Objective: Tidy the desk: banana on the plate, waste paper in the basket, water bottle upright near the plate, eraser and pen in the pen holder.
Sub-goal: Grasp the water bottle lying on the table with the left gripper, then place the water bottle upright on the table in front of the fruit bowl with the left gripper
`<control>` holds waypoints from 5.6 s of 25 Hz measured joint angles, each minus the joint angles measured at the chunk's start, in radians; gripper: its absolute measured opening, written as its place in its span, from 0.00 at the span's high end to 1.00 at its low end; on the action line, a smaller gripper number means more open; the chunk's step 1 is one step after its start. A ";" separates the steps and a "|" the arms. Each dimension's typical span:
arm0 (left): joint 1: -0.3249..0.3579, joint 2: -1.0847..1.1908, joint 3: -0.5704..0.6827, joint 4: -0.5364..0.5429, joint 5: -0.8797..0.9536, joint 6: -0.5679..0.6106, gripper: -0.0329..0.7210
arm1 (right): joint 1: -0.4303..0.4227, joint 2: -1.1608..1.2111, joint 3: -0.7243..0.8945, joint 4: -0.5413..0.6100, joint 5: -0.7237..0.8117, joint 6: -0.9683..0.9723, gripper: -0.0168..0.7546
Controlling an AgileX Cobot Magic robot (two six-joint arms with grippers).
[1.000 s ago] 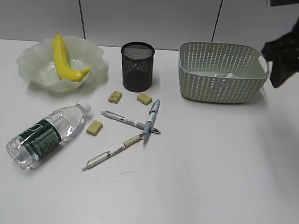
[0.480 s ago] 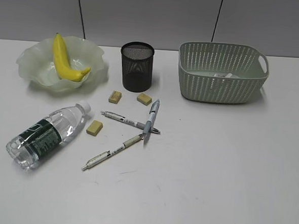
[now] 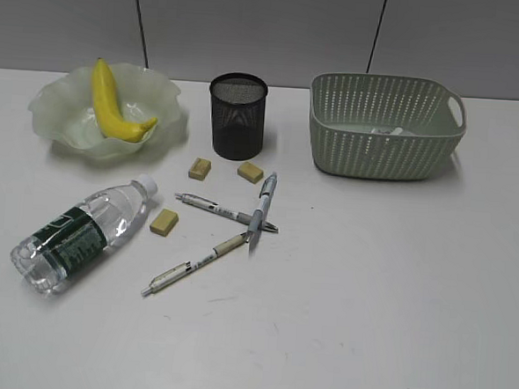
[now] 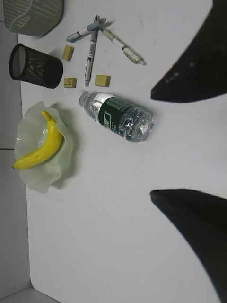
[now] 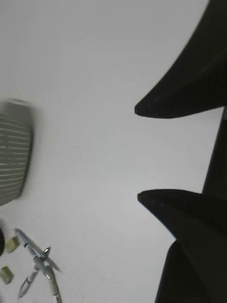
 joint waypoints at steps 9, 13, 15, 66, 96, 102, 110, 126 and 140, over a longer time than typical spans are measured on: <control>0.000 0.065 -0.030 -0.004 -0.025 0.084 0.38 | 0.000 -0.135 0.041 0.010 -0.008 -0.011 0.48; 0.000 0.244 -0.075 -0.010 -0.120 0.138 0.38 | 0.000 -0.136 0.041 0.010 -0.008 -0.011 0.48; 0.000 0.361 -0.090 -0.046 -0.171 0.167 0.38 | 0.000 -0.136 0.041 0.010 -0.009 -0.011 0.48; -0.199 2.059 -0.798 0.012 -0.133 0.289 0.29 | 0.000 -0.136 0.041 0.012 -0.010 -0.011 0.48; -0.199 1.339 -0.271 -0.042 -0.591 0.154 0.29 | 0.000 -0.136 0.041 0.012 -0.011 -0.011 0.48; -0.199 1.238 -0.018 -0.106 -1.032 0.149 0.29 | 0.000 -0.136 0.041 0.012 -0.011 -0.016 0.48; -0.199 1.383 0.040 -0.132 -1.398 0.145 0.29 | 0.000 -0.136 0.041 0.012 -0.011 -0.016 0.48; -0.199 1.665 0.038 -0.200 -1.637 0.113 0.29 | 0.000 -0.136 0.041 0.012 -0.011 -0.017 0.48; -0.199 1.519 0.039 -0.203 -1.536 0.113 0.19 | 0.000 -0.136 0.041 0.012 -0.011 -0.017 0.48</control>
